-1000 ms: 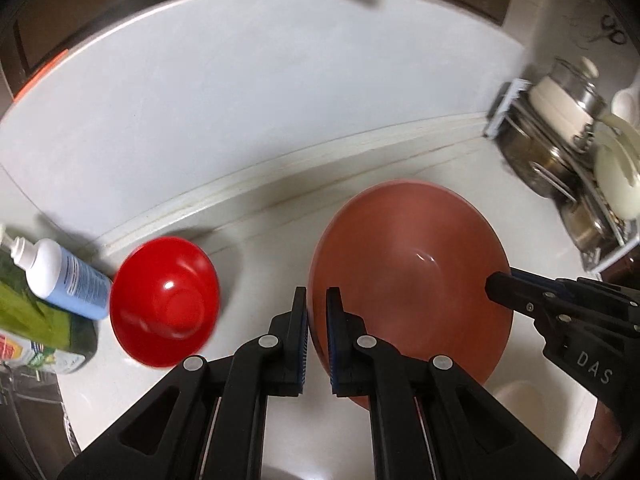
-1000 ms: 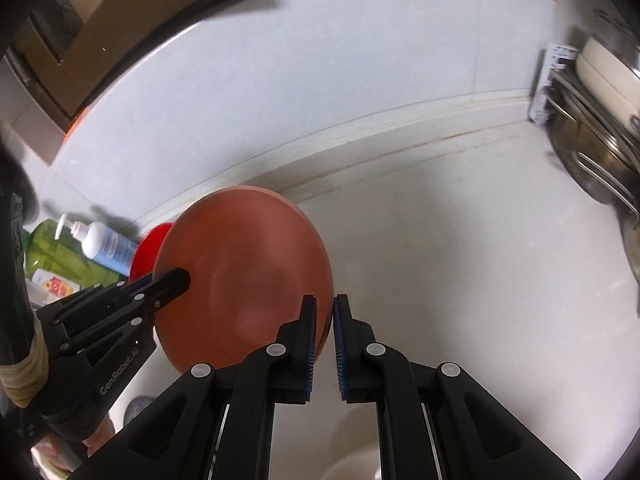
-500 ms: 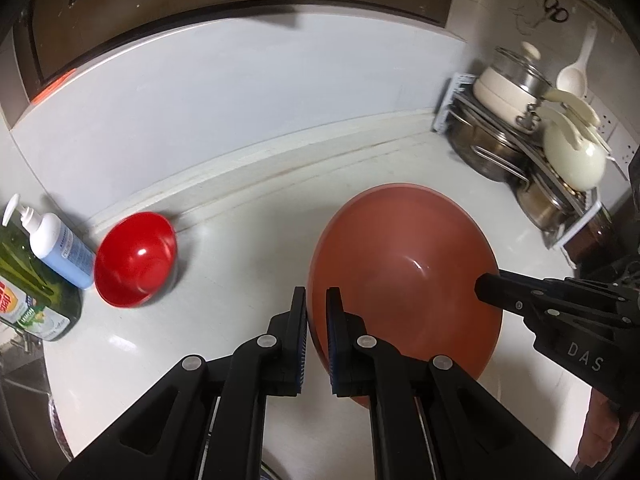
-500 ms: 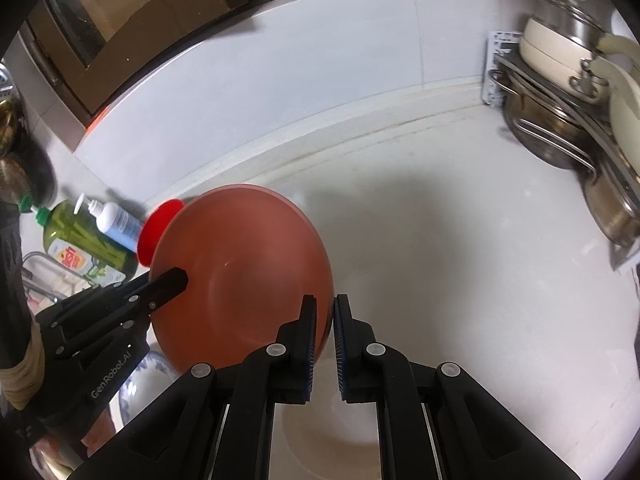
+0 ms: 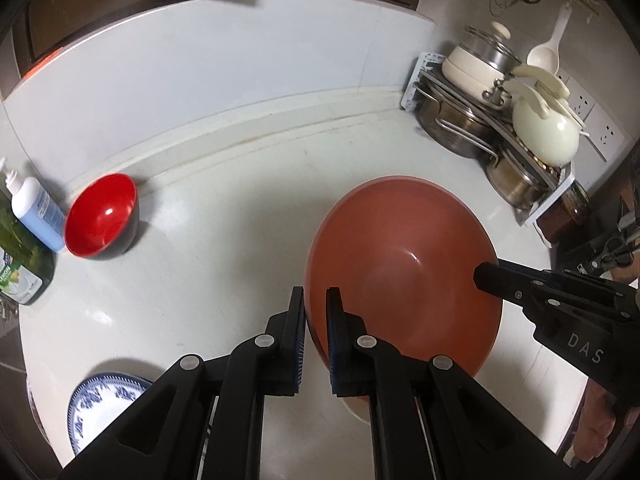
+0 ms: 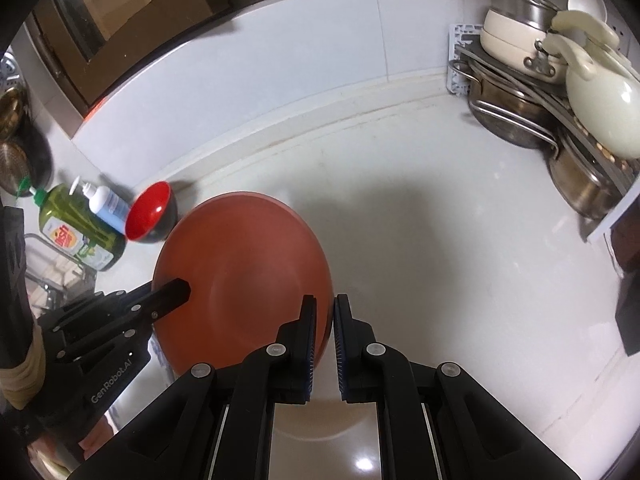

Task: Organize plates and bowls
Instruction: 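Carry the pink bowl over the cream-white bowl and lower it inside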

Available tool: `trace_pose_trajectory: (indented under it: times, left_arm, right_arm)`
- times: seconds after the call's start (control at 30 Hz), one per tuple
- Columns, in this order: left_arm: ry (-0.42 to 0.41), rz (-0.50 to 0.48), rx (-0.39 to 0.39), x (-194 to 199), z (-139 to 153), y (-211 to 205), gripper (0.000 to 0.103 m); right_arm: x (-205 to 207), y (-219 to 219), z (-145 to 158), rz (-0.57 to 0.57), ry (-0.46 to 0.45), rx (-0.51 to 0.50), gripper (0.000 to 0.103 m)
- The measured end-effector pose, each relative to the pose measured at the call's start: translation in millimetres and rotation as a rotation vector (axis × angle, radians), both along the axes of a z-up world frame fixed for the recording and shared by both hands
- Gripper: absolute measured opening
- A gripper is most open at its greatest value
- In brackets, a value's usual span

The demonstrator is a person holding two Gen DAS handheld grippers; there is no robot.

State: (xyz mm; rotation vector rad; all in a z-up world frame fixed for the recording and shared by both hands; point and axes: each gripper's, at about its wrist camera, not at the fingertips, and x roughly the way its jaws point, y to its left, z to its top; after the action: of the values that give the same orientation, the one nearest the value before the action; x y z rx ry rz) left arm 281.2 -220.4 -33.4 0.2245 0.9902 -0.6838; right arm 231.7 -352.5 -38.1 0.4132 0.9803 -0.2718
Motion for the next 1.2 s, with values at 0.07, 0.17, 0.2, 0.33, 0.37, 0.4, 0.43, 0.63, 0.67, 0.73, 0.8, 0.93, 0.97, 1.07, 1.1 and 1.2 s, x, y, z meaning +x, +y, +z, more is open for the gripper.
trace_pose_trajectory:
  times: [0.07,0.17,0.2,0.33,0.37,0.4,0.43,0.63,0.67,0.73,0.8,0.93,0.97,1.07,1.1,1.2]
  left_arm:
    - [0.006,-0.004,0.007,-5,-4,-1,0.01]
    - [0.022,-0.005,0.015,-11,-11,0,0.01]
    - [0.025,-0.006,0.02,-13,-14,-1,0.01]
    - [0.05,0.0,0.04,-17,-25,-3,0.01]
    - [0.056,-0.002,0.047,-18,-28,-4,0.01]
    - [0.058,-0.005,0.054,-18,-30,-4,0.01]
    - [0.063,-0.005,0.063,-19,-33,-5,0.01]
    - [0.084,-0.006,0.093,-23,-47,-8,0.01]
    - [0.086,-0.006,0.096,-23,-49,-8,0.01]
    - [0.088,-0.008,0.108,-25,-53,-8,0.01]
    - [0.093,-0.011,0.117,-26,-57,-10,0.01]
    - [0.1,-0.016,0.13,-28,-63,-12,0.01]
    - [0.101,-0.019,0.132,-28,-63,-13,0.01]
    - [0.09,-0.021,0.139,-29,-64,-13,0.01]
    - [0.088,-0.02,0.144,-29,-64,-13,0.01]
    - [0.095,-0.019,0.145,-28,-67,-13,0.01]
  right_arm:
    - [-5,1,-3,0.001,0.01,-0.002,0.01]
    - [-11,3,-8,0.008,0.022,-0.008,0.01]
    - [-13,3,-11,0.009,0.03,-0.007,0.01]
    - [-18,1,-23,0.008,0.055,0.005,0.01]
    - [-19,0,-25,0.007,0.061,0.009,0.01]
    - [-19,-1,-28,0.006,0.066,0.016,0.01]
    - [-20,-1,-32,0.007,0.073,0.023,0.01]
    - [-25,-6,-48,0.006,0.098,0.046,0.01]
    - [-25,-6,-50,0.007,0.102,0.045,0.01]
    - [-27,-8,-55,0.005,0.11,0.054,0.01]
    - [-27,-9,-57,0.003,0.116,0.056,0.01]
    - [-29,-9,-64,0.003,0.124,0.063,0.01]
    - [-30,-11,-65,0.005,0.126,0.064,0.01]
    - [-30,-11,-67,0.008,0.126,0.072,0.01]
    - [-30,-11,-68,0.01,0.127,0.074,0.01]
    - [-29,-12,-71,0.009,0.128,0.076,0.01]
